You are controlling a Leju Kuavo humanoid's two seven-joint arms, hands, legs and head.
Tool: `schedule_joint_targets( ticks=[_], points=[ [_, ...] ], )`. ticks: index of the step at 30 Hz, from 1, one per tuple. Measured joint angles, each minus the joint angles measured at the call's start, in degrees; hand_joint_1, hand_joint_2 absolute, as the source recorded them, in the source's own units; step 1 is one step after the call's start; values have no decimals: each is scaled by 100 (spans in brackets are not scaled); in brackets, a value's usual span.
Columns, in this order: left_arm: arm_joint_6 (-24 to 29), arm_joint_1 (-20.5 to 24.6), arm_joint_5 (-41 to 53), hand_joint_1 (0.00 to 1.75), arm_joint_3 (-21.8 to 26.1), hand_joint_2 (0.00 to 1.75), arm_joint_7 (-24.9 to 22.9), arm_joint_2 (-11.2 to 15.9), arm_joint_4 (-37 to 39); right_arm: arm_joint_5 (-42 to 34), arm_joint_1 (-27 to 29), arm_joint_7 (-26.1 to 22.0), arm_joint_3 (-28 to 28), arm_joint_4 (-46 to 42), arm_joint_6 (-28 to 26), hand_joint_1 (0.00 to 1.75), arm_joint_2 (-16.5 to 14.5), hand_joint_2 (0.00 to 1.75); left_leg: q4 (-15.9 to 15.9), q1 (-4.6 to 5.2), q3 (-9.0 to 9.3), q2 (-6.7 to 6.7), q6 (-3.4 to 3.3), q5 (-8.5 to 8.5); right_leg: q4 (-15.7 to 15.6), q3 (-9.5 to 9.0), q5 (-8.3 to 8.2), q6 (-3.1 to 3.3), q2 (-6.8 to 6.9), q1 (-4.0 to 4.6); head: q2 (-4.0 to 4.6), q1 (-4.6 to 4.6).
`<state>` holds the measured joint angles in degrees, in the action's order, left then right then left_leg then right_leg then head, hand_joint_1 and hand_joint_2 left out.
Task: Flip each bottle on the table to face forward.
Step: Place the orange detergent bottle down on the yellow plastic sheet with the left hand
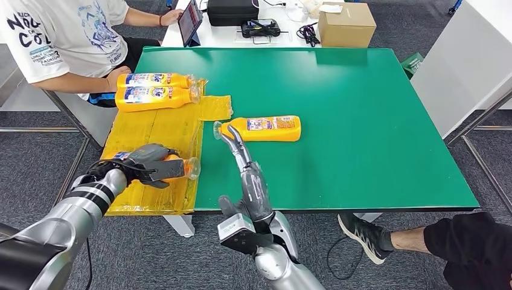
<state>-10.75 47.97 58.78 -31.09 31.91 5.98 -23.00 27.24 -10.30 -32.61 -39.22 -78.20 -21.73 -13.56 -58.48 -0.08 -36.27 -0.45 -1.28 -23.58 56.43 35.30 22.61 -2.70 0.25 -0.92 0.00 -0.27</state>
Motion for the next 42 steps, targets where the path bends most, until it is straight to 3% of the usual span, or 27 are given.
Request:
schedule_joint_targets(
  ticks=[16,20,23,24,27,28,31,35,42],
  points=[
    [848,-341,56,175,-410,175,-19,-7,-81,-48,-18,80,-45,285,263,0,-19,0,0,0,11,0,1,1,0,-7,0,0,0,0,0,-1],
    [955,-390,107,145,-520,175,-36,-10,-101,-44,-20,87,-45,326,293,0,-21,0,0,0,12,0,1,1,0,-8,0,0,0,0,0,-1],
    [989,-402,123,145,-581,175,-50,-18,-115,-44,-19,87,-43,351,314,0,-27,0,0,0,12,0,1,1,0,-9,0,0,0,0,0,-1],
    [991,-404,125,122,-591,175,-50,-21,-117,-44,-19,87,-43,356,318,0,-30,0,0,0,12,-1,1,1,0,-10,0,0,0,0,0,-1],
    [994,-407,126,16,-625,175,-52,-28,-125,-44,-19,87,-43,363,325,0,-36,0,0,0,13,-1,1,1,0,-11,0,0,1,0,0,0],
    [986,-408,122,3,-634,175,-52,-30,-127,-44,-19,88,-42,365,330,0,-37,0,0,0,13,-2,1,1,0,-11,0,0,1,-1,0,0],
    [872,-414,21,0,-642,175,-50,-36,-128,-42,-19,95,-41,368,355,0,-45,0,0,0,13,-2,1,1,0,-11,0,0,1,-1,0,0],
    [408,-409,-370,0,-641,0,56,-41,-130,-36,-20,114,-41,384,374,0,-68,0,0,1,15,-3,0,1,0,-15,0,0,2,-1,0,1],
    [-384,-395,-1015,0,-636,0,319,-34,-181,-50,-52,121,-41,486,376,0,-110,0,1,1,22,-4,0,0,0,-23,1,1,2,-2,0,0]
  ],
)
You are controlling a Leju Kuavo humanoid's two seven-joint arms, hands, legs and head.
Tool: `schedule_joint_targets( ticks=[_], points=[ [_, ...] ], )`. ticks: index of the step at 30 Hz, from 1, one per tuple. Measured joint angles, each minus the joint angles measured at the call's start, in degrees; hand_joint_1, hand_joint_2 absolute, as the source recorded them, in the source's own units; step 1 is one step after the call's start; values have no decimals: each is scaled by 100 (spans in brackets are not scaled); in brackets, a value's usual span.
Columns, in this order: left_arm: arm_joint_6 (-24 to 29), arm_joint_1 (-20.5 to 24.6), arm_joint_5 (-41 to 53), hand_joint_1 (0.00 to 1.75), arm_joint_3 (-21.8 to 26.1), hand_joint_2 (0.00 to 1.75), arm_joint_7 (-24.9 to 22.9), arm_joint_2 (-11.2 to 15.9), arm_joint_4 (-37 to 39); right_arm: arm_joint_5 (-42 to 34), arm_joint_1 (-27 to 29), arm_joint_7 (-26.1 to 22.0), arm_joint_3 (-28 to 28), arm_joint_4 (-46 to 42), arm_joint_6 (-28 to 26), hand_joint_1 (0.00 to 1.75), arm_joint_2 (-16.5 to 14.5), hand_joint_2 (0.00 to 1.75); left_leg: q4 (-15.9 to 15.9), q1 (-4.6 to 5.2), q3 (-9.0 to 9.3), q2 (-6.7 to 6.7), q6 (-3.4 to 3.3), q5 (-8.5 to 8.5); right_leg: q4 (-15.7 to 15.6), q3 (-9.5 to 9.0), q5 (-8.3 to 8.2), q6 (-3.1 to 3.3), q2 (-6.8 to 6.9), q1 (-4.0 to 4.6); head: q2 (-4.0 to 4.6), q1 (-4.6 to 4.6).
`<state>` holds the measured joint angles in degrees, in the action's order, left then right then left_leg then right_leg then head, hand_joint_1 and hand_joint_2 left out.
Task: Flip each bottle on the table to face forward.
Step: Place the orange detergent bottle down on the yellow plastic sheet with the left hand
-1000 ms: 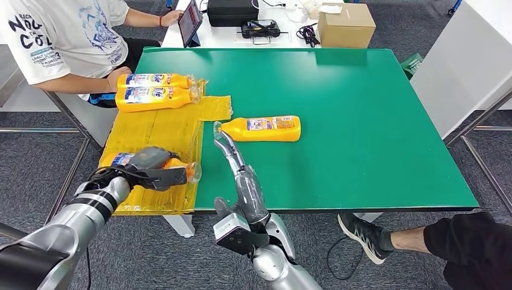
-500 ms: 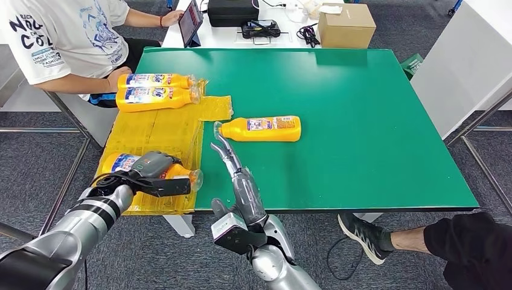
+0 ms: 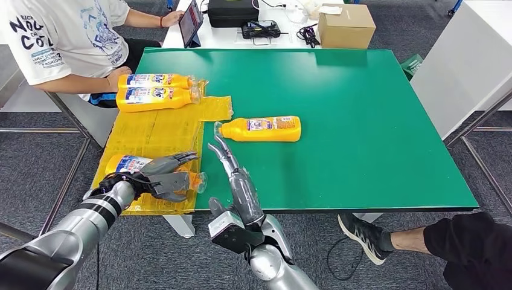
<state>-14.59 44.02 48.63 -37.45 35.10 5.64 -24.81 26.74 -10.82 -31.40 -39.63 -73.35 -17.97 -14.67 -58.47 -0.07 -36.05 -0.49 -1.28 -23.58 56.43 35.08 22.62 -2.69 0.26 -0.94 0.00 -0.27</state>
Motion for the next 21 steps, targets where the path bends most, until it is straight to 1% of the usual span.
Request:
schedule_joint_targets(
  ticks=[7,9,11,12,13,16,19,20,21],
  points=[
    [-144,-30,-423,0,28,0,55,17,-49,-9,-34,-3,0,90,-4,0,-17,0,0,0,4,0,0,0,0,-3,0,0,0,1,0,1],
    [-18,-104,-623,0,91,0,86,2,-98,-3,-42,-2,0,113,-13,0,-17,0,0,0,5,1,0,0,0,-3,0,0,-1,0,0,1],
    [363,-226,-800,0,202,0,92,-60,-187,21,-50,17,0,133,-20,0,-17,0,0,0,5,1,0,0,-1,-2,0,0,-1,0,0,1],
    [656,-301,-852,0,270,0,65,-111,-239,43,-53,39,0,141,-21,0,-17,0,0,1,5,1,0,0,-1,-1,0,0,-1,-1,0,1],
    [1069,-386,-860,0,348,0,14,-180,-305,76,-55,71,0,148,-21,0,-17,0,-1,1,4,1,0,0,-2,1,0,0,0,-1,0,0],
    [2659,-646,-645,0,617,0,-181,-441,-563,201,-54,191,-1,153,-2,0,-17,0,-1,2,-4,0,-1,0,-2,6,0,0,0,-2,0,-1],
    [4274,-853,-338,0,987,0,-220,-710,-937,296,-56,277,-15,173,47,0,-21,0,-1,3,-8,1,-1,-1,-4,7,0,0,-1,-2,0,-2],
    [4715,-928,-202,0,1166,0,-174,-801,-1104,318,-57,299,-27,189,60,0,-26,0,-1,3,-8,2,-1,-2,-4,8,0,0,-1,-2,0,-2],
    [5030,-1004,-53,0,1382,0,-103,-896,-1285,338,-58,314,-42,209,63,0,-31,0,-1,3,-9,2,-1,-2,-4,9,0,-1,-1,-2,0,-2]
  ],
)
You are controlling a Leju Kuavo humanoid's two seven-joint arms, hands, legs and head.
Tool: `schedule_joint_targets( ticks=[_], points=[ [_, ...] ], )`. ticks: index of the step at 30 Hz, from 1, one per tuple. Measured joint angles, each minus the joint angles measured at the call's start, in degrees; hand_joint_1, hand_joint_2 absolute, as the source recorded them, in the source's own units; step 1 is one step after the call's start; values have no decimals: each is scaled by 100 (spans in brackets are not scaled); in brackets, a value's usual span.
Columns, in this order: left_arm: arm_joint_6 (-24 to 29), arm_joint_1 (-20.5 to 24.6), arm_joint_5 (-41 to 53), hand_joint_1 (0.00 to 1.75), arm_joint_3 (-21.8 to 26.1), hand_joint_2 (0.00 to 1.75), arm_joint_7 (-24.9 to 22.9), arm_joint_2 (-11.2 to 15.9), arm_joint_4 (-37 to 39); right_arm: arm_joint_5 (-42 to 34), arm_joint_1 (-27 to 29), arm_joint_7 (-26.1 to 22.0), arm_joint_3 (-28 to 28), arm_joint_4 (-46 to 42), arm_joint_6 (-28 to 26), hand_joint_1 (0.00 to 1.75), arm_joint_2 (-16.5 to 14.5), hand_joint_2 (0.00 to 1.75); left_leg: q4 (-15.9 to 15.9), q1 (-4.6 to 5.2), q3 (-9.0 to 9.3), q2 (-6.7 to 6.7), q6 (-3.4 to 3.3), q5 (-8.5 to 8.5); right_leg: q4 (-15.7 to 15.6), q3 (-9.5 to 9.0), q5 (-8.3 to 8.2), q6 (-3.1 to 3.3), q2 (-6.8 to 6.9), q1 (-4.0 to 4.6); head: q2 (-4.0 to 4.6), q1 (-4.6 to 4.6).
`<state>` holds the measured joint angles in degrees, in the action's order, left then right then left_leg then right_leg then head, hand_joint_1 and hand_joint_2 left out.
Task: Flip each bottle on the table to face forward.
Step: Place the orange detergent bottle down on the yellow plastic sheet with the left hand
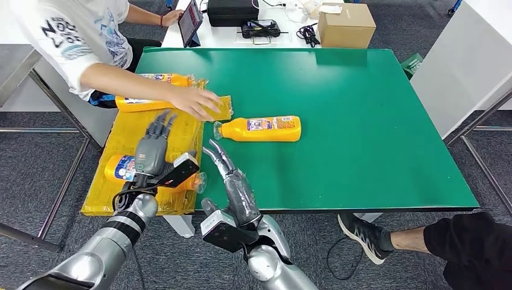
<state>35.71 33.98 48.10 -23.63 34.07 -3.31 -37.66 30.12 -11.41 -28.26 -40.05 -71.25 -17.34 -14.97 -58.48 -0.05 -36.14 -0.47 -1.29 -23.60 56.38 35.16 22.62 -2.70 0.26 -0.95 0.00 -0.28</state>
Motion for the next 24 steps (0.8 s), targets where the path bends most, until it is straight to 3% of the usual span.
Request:
schedule_joint_targets(
  ticks=[2,6,10,13,16,20,24],
  points=[
    [342,-170,381,0,515,0,213,-211,-429,28,-7,11,-33,49,-9,0,-11,0,0,-1,0,0,0,0,0,2,0,0,0,1,0,1],
    [444,-473,580,0,1553,0,547,-668,-1310,23,-14,-6,-60,130,-131,0,-20,0,0,-2,-1,5,1,-2,0,4,1,0,-2,2,0,1],
    [379,-620,-550,0,2028,175,576,-895,-1827,-41,12,-96,-59,131,-467,0,-17,0,0,-3,-1,3,2,-2,-1,6,1,0,-1,3,0,2],
    [-30,-710,-1847,0,2090,175,514,-926,-1949,-51,105,-154,-19,-23,-825,0,-2,0,0,-4,-1,0,2,-1,-1,5,1,1,0,4,0,1],
    [-363,-809,-2437,0,2132,175,448,-947,-2067,-63,189,-160,57,-245,-995,0,35,0,0,-3,-2,3,2,-1,-1,6,1,1,-2,3,0,2],
    [-545,-862,-2685,0,2159,175,373,-963,-2172,-64,256,-176,120,-417,-1080,0,64,175,0,-1,-3,1,1,-2,-2,6,1,0,-1,1,0,1],
    [-1293,-960,-3687,0,2251,175,0,-1001,-2255,-73,409,-256,331,-769,-1548,0,109,175,0,-1,-4,1,1,-2,-3,6,2,0,-1,1,0,2]
  ],
)
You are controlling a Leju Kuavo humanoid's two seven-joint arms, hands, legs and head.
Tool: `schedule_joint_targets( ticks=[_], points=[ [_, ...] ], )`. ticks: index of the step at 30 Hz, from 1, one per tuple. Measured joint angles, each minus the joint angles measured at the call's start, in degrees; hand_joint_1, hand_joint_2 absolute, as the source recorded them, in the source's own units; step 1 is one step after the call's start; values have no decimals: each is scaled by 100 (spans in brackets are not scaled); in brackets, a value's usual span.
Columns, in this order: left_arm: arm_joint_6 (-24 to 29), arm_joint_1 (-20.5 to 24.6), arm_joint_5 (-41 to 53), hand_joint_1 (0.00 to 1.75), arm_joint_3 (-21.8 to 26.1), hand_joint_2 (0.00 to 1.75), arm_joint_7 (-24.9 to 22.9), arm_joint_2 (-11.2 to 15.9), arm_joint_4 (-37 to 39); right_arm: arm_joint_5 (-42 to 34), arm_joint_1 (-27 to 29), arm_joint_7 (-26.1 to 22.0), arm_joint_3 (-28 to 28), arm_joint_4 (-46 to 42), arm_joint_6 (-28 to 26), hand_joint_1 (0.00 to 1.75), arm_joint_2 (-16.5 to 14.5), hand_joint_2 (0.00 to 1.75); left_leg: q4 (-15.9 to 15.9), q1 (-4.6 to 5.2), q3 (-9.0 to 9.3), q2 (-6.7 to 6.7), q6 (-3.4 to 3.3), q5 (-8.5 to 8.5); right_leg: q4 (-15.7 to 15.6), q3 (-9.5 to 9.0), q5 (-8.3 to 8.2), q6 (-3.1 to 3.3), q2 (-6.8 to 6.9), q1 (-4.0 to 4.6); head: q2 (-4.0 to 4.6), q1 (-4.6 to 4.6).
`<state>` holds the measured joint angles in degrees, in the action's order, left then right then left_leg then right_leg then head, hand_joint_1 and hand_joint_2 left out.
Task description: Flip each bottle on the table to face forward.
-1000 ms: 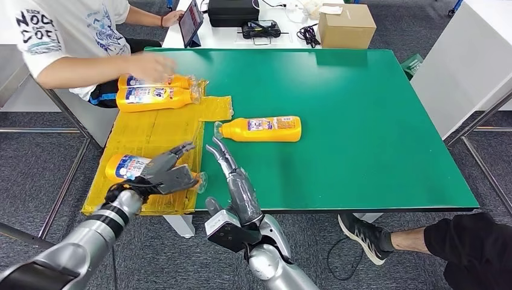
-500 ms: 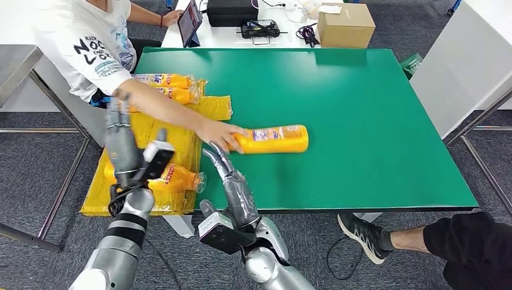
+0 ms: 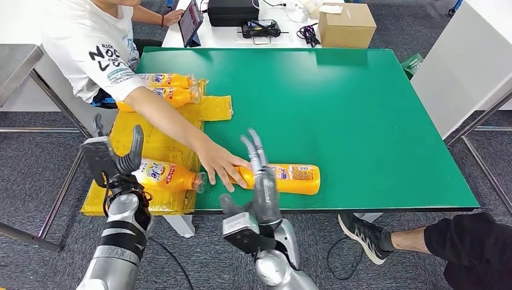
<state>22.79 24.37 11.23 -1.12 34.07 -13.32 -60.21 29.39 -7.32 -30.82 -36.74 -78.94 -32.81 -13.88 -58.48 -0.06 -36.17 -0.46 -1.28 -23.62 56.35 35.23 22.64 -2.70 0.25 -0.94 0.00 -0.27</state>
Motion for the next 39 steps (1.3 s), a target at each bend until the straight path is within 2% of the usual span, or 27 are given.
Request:
schedule_joint_targets(
  ticks=[3,5,12,19,26,39],
  points=[
    [-292,-166,-344,0,42,175,-84,-6,-79,122,155,14,292,-402,-228,0,81,175,0,0,0,1,0,-1,0,0,0,0,0,0,0,-1],
    [-377,-289,-414,0,57,175,-83,-6,-151,332,247,134,503,-602,-166,0,150,175,0,0,-1,1,0,-2,-1,0,0,0,0,0,0,-1],
    [-397,-737,55,0,84,175,80,26,-403,1220,269,1292,1067,-480,770,0,492,175,0,0,-2,-1,1,-3,-2,-1,0,-1,0,0,0,0],
    [-389,-1016,458,0,83,175,109,67,-597,1341,63,1895,1477,-77,1481,0,754,175,0,0,-2,-1,1,-2,-1,0,0,-1,0,0,0,1],
    [-482,-1064,558,0,50,175,74,68,-587,1258,-321,2019,1631,652,1926,0,857,175,0,0,-2,0,1,-2,-1,0,0,-1,0,0,0,1],
    [-548,-1044,641,0,27,175,42,68,-468,1300,-898,2347,1629,1496,2322,0,949,175,0,0,-3,0,1,-2,-1,1,0,-1,0,0,0,1]
  ],
)
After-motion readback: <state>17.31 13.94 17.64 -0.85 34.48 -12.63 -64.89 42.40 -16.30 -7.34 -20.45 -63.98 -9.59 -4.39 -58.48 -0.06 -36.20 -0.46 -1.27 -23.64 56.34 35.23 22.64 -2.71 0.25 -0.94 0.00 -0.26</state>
